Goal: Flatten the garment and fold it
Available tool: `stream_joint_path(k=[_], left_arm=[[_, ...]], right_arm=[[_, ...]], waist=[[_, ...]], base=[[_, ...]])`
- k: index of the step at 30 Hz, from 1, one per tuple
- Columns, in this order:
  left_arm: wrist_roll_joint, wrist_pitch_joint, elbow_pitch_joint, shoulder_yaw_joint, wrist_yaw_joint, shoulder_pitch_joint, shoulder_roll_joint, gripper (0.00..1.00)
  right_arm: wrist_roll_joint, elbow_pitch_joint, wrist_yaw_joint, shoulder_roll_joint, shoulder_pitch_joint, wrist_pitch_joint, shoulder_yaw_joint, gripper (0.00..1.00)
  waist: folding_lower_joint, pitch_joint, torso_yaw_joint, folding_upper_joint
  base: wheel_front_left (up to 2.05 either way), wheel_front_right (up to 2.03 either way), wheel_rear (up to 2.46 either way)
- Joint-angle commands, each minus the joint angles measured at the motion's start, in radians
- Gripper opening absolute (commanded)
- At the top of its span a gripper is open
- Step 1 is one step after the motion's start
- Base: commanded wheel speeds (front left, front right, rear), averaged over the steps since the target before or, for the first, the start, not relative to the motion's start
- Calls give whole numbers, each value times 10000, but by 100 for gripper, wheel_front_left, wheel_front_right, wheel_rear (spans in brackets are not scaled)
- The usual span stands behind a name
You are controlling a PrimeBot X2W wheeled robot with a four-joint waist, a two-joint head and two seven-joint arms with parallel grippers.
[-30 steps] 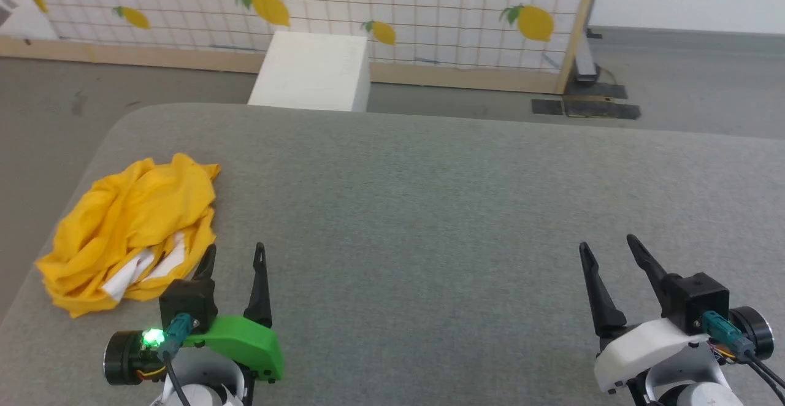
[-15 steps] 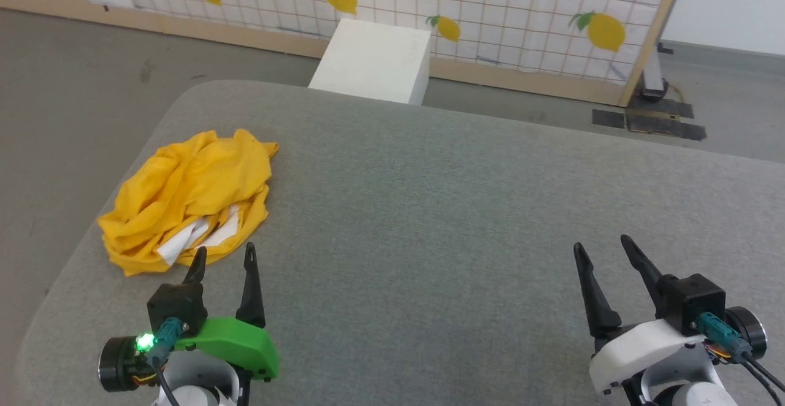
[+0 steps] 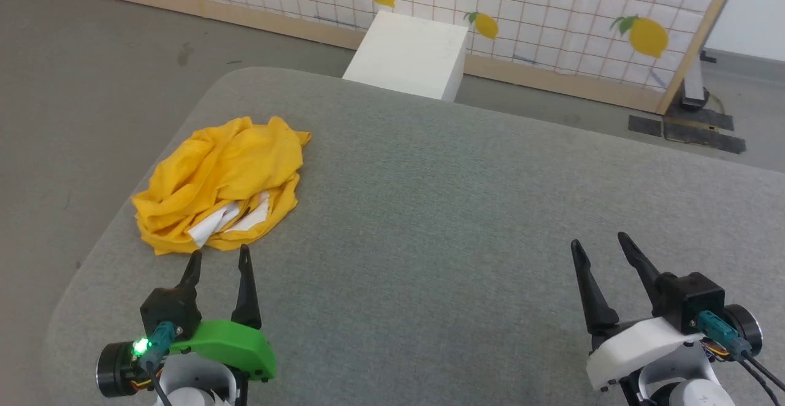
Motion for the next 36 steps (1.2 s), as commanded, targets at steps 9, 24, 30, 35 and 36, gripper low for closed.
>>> stream_joint_path(k=[9, 24, 30, 35, 36], left_arm=[[-325, -248, 147, -47, 256, -184, 177, 100], [-718, -468, 325, -199, 514, -203, 347, 100], [-886, -575, 392, -279, 616, -207, 394, 100], [-1023, -678, 454, -350, 723, -216, 436, 100], [-1050, -696, 465, -359, 738, -219, 445, 100]], right_arm=[[194, 162, -10, 11, -202, -239, 40, 100], [408, 330, -12, 14, -202, -483, 102, 100], [459, 372, -13, 15, -207, -551, 164, 100], [490, 391, -13, 16, -222, -592, 199, 100], [495, 391, -13, 16, -229, -598, 205, 100]], waist=[[0, -38, 527, 0], [0, -133, 1350, 0], [0, -102, 1679, 0], [0, -62, 1959, 0], [0, -54, 2006, 0]], base=[[0, 0, 0], [0, 0, 0], [0, 0, 0], [0, 0, 0], [0, 0, 0]])
